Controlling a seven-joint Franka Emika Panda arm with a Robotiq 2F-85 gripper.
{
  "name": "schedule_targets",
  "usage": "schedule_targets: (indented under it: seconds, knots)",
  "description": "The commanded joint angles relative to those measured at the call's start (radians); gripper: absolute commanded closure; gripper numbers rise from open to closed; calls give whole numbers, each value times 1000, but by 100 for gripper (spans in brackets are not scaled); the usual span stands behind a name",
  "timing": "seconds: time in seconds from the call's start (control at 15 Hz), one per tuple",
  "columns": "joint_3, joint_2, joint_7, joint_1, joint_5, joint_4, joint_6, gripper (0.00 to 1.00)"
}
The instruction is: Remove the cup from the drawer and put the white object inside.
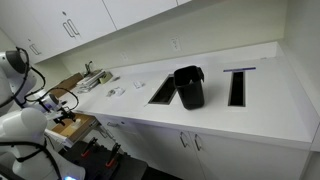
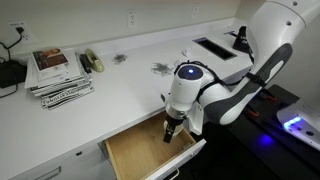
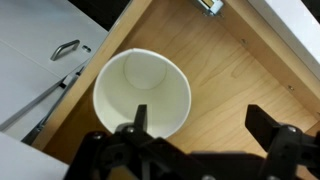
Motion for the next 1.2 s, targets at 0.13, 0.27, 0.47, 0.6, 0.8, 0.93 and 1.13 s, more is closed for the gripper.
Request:
schedule_targets:
  seconds: [0.13,0.27,0.47,0.6,0.8,0.93,1.13]
  knots:
    - [-68,101,-95,67,81,107,10,25]
    - [-90,123,-103,87,84,133,8,34]
    - [-110,146,-107,106,88,162,4,58]
    - [-120,150,-101,120,89,171,3,73]
    - [-128,143,-94,142,92,174,-10,95]
    - [-122,130,-94,151,101,173,-29,100]
    - [-123,87,-77,187,112,158,-79,98]
